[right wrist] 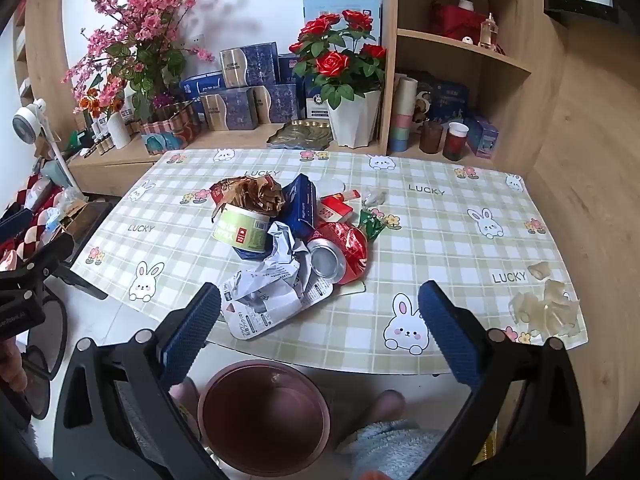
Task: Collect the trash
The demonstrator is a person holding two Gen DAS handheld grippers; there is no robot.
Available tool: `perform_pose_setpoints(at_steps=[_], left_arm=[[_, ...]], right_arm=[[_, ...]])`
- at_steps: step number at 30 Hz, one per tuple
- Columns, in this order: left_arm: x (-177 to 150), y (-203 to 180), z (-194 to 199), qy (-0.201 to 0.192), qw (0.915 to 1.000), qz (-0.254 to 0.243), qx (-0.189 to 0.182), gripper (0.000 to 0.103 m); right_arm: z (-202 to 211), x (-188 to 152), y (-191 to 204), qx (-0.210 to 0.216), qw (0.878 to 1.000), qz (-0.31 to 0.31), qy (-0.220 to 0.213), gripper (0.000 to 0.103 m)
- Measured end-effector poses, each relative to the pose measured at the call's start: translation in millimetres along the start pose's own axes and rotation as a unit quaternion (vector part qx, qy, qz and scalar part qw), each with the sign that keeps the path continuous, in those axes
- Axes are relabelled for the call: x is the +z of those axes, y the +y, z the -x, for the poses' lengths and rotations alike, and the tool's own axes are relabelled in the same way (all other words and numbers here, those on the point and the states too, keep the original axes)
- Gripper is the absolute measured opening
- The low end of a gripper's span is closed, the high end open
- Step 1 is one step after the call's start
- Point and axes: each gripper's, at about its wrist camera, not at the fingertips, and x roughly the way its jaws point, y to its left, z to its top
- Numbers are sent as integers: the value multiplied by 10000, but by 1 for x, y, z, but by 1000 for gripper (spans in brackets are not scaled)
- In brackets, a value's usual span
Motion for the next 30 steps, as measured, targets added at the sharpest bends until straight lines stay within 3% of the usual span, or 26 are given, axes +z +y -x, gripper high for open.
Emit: perform_pose_setpoints(at_steps=[30], left_arm=[[-5,3,-1,47,10000,60,-46,97]], right_arm=[[1,0,1,-127,9999,86,10,97]])
